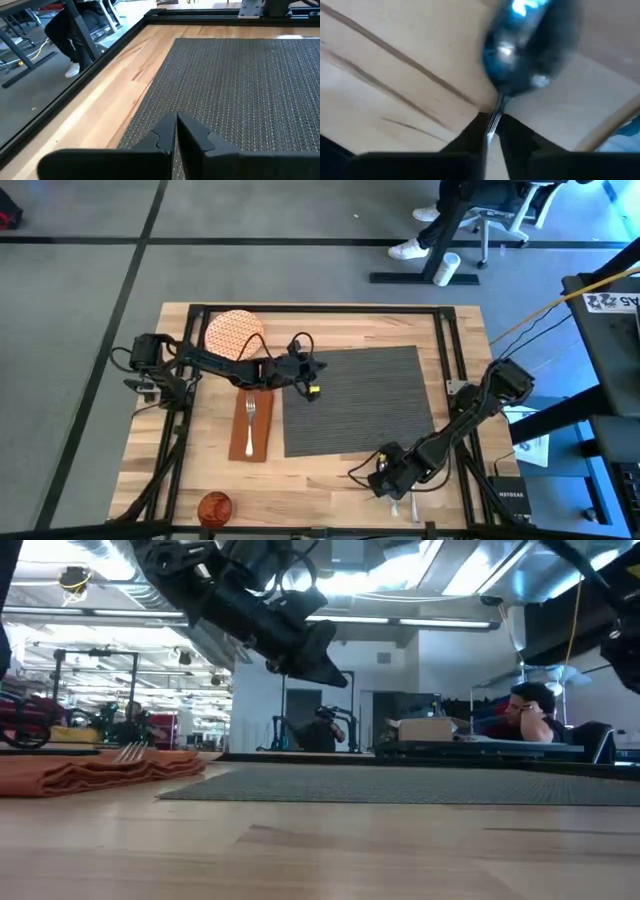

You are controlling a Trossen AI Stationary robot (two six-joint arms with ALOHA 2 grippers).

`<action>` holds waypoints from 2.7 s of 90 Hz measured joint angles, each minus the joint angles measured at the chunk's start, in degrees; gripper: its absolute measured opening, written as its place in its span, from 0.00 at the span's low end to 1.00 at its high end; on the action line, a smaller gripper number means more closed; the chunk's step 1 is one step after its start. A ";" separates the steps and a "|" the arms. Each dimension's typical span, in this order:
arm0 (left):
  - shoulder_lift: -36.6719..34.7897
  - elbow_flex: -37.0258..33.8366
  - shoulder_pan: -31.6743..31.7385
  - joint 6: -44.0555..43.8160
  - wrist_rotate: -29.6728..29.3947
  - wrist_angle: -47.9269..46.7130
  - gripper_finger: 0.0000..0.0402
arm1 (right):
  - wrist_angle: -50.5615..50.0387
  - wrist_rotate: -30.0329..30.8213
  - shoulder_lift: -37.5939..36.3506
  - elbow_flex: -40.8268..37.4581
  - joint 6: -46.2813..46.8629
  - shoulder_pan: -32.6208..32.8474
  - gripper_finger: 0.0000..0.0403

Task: Set table place
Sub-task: Put the silver spoon on the gray tablemat

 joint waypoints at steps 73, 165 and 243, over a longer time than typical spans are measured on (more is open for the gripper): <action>0.02 0.00 -0.37 -0.04 1.51 -0.51 0.00 | -25.59 16.13 -19.29 -0.26 -3.97 -10.49 0.00; 0.02 0.00 -0.75 0.33 2.56 -0.41 0.00 | -26.26 19.41 -41.21 -23.56 -1.44 -20.13 0.00; 0.02 0.00 -0.74 0.50 2.56 -1.67 0.00 | -21.38 12.75 -43.22 -24.42 -16.63 -40.01 0.00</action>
